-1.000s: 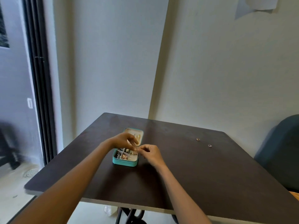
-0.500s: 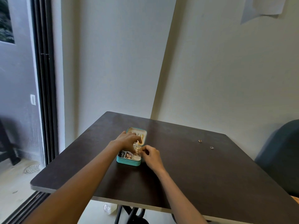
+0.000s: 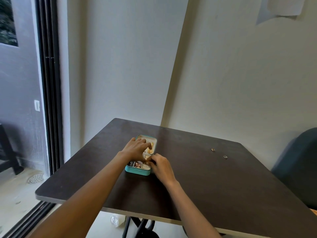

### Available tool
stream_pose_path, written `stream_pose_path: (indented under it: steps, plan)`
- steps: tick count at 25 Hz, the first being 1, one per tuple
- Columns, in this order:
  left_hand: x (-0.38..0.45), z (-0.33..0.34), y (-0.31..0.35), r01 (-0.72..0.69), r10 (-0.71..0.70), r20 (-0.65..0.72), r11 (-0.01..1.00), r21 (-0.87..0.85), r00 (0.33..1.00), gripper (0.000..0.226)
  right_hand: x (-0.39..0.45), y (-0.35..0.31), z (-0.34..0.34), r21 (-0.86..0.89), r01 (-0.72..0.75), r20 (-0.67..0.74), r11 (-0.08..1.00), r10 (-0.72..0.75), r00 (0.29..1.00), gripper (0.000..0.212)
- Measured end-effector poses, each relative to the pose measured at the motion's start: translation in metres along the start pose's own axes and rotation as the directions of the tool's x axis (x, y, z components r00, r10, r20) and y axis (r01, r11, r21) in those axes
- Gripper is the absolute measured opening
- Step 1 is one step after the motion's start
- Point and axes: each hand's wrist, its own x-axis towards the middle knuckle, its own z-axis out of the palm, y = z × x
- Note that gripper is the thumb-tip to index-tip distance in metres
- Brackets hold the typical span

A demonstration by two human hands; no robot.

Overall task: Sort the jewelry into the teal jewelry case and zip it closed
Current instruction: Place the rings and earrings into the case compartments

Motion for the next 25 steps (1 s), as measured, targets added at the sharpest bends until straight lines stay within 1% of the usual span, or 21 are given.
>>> stream_pose_path:
  steps: [2,6,12,15,16,18,20,22,23,25]
  plan:
    - [0.0,0.001,0.0,0.013,-0.013,0.013,1.0,-0.01,1.0,0.056,-0.005,0.003,0.001,0.033,0.012,-0.023,0.999,-0.012,1.0,0.015]
    - [0.001,0.001,-0.001,0.026,-0.025,0.035,0.999,-0.02,0.999,0.057,-0.006,0.006,0.001,0.011,-0.005,-0.043,1.0,0.006,0.999,0.022]
    - [0.001,0.001,-0.002,0.041,-0.039,0.049,0.998,-0.037,0.998,0.057,-0.005,0.004,0.003,-0.037,0.001,-0.017,0.999,-0.002,1.0,0.024]
    - [0.003,-0.002,-0.001,0.04,-0.036,0.076,0.998,-0.05,0.996,0.056,-0.005,0.005,0.002,0.028,-0.04,-0.031,0.999,0.041,0.999,0.024]
    - [0.003,-0.003,-0.001,0.047,-0.04,0.088,0.996,-0.08,0.995,0.055,-0.005,0.006,0.001,0.077,-0.079,-0.06,0.994,0.084,0.995,0.025]
    - [0.005,-0.007,-0.001,0.078,-0.06,0.094,0.977,-0.198,0.994,0.05,-0.002,0.011,-0.002,0.186,-0.163,-0.134,0.969,0.189,0.973,0.026]
    - [0.012,-0.011,0.003,0.089,-0.074,0.059,0.941,-0.326,0.995,0.042,0.002,0.021,-0.01,0.257,-0.233,-0.195,0.938,0.286,0.938,0.025]
    - [0.025,-0.013,0.019,0.062,-0.064,0.01,0.902,-0.428,0.998,0.034,0.007,0.035,-0.022,0.309,-0.301,-0.227,0.902,0.377,0.898,0.023]
    - [0.034,-0.013,0.032,0.048,-0.06,-0.009,0.872,-0.488,0.998,0.03,0.01,0.044,-0.029,0.33,-0.335,-0.236,0.883,0.42,0.876,0.022]
    - [0.057,-0.01,0.066,0.037,-0.076,-0.037,0.778,-0.627,0.996,0.026,0.016,0.067,-0.046,0.358,-0.396,-0.255,0.846,0.496,0.83,0.022]
